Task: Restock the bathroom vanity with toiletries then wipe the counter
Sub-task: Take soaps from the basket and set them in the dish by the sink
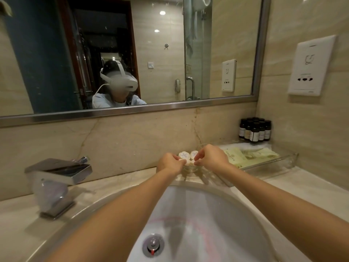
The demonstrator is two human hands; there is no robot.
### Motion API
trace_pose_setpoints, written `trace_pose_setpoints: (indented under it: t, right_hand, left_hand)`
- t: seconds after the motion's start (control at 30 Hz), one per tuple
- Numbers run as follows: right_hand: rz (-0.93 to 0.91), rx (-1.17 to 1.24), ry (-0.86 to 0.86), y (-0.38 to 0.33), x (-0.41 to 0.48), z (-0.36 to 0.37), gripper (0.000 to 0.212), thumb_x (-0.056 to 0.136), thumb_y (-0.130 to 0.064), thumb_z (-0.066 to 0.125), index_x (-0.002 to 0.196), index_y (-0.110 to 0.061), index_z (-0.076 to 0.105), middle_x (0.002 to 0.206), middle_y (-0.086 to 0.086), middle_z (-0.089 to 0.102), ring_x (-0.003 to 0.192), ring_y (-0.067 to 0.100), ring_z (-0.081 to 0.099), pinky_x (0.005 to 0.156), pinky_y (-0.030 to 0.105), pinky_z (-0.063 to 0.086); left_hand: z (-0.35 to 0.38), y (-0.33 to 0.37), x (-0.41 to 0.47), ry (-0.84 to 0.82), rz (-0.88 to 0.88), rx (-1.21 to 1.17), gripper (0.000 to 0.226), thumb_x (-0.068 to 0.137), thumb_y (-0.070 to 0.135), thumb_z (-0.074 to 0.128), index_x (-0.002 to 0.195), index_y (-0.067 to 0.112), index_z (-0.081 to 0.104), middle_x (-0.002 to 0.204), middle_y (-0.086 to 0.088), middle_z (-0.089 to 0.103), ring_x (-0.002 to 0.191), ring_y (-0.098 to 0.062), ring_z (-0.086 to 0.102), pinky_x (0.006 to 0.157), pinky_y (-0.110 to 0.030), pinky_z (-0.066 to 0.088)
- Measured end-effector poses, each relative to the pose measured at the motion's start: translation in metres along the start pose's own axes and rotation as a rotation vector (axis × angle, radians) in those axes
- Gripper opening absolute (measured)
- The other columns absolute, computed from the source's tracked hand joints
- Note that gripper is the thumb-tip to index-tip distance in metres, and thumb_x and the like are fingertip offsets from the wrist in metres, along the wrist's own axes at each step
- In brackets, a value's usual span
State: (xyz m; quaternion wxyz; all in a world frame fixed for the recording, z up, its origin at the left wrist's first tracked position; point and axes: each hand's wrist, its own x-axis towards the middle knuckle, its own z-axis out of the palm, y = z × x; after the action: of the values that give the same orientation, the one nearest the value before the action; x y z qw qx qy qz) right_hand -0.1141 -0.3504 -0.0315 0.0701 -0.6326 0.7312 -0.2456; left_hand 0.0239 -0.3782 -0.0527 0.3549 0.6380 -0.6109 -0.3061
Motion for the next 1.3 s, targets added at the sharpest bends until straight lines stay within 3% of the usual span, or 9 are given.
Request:
trace_pose_setpoints:
  t: [0.23,0.4,0.53,0.63,0.7,0.9,1.03,1.1,1.3]
  right_hand:
    - [-0.018,0.13,-0.017,0.007,-0.015,-0.014,0.023,0.082,-0.024,0.071,0.105,-0.021,0.072,0.108,-0.003,0.07,0.094,0.013,0.063,0.076,0.025,0.045]
    - [0.002,0.168,-0.032,0.016,-0.055,-0.055,0.017,0.082,-0.028,0.071,0.097,-0.021,0.074,0.09,-0.005,0.07,0.084,0.01,0.062,0.076,0.026,0.048]
    - [0.04,0.197,-0.041,0.021,-0.11,-0.094,0.02,0.081,-0.03,0.072,0.097,-0.018,0.074,0.09,-0.001,0.071,0.08,0.009,0.06,0.072,0.023,0.045]
    - [0.069,0.291,-0.019,0.031,-0.164,-0.12,0.019,0.083,-0.025,0.07,0.096,-0.012,0.073,0.085,0.003,0.07,0.069,0.01,0.059,0.068,0.028,0.049]
    - [0.07,0.327,0.0,0.042,-0.205,-0.135,0.018,0.086,-0.022,0.067,0.096,-0.008,0.072,0.084,0.004,0.07,0.065,0.009,0.057,0.06,0.022,0.045]
    - [0.107,0.32,0.024,0.093,-0.338,-0.174,0.013,0.088,-0.02,0.065,0.094,-0.01,0.071,0.076,-0.002,0.07,0.065,0.005,0.062,0.057,0.012,0.046]
    - [0.246,0.264,0.087,0.15,-0.43,-0.193,0.004,0.085,-0.017,0.068,0.082,-0.016,0.069,0.069,-0.006,0.068,0.063,0.008,0.061,0.057,0.013,0.046]
    - [0.369,0.241,0.15,0.18,-0.487,-0.2,0.011,0.085,-0.016,0.068,0.074,-0.019,0.067,0.067,-0.006,0.067,0.061,0.009,0.059,0.054,0.012,0.044]
    - [0.696,0.239,0.174,0.251,-0.63,-0.193,0.009,0.086,-0.022,0.068,0.086,-0.013,0.069,0.074,-0.001,0.068,0.068,0.011,0.062,0.059,0.018,0.048]
  left_hand:
    - [-0.014,0.012,-0.022,0.0,0.054,0.085,0.042,0.086,0.032,0.064,0.124,0.017,0.056,0.119,-0.004,0.064,0.106,-0.026,0.063,0.094,-0.036,0.049]
    - [-0.032,0.03,-0.065,-0.019,0.093,0.082,0.035,0.083,0.029,0.064,0.117,0.021,0.061,0.116,-0.003,0.066,0.103,-0.025,0.065,0.091,-0.032,0.051]
    - [-0.034,0.044,-0.125,-0.065,0.135,0.091,0.024,0.083,0.032,0.063,0.105,0.024,0.067,0.108,0.0,0.07,0.1,-0.024,0.066,0.085,-0.026,0.048]
    - [-0.03,0.053,-0.181,-0.124,0.24,0.126,0.02,0.082,0.029,0.064,0.1,0.024,0.068,0.103,0.0,0.07,0.096,-0.022,0.066,0.077,-0.023,0.046]
    - [-0.025,0.058,-0.219,-0.184,0.321,0.154,0.019,0.083,0.027,0.065,0.101,0.024,0.068,0.1,0.002,0.069,0.094,-0.018,0.065,0.076,-0.023,0.045]
    - [0.012,0.082,-0.338,-0.39,0.551,0.112,0.017,0.081,0.03,0.068,0.097,0.025,0.07,0.091,0.004,0.07,0.083,-0.014,0.066,0.072,-0.027,0.051]
    - [0.056,0.099,-0.423,-0.543,0.754,0.136,0.017,0.079,0.03,0.069,0.094,0.024,0.072,0.092,0.002,0.071,0.085,-0.014,0.065,0.069,-0.021,0.045]
    - [0.082,0.101,-0.468,-0.623,0.823,0.147,0.018,0.079,0.028,0.068,0.096,0.022,0.073,0.092,0.002,0.072,0.088,-0.013,0.066,0.069,-0.019,0.043]
    - [0.148,0.074,-0.568,-0.925,0.932,0.232,0.019,0.078,0.027,0.071,0.096,0.02,0.073,0.092,0.0,0.073,0.088,-0.014,0.067,0.068,-0.02,0.043]
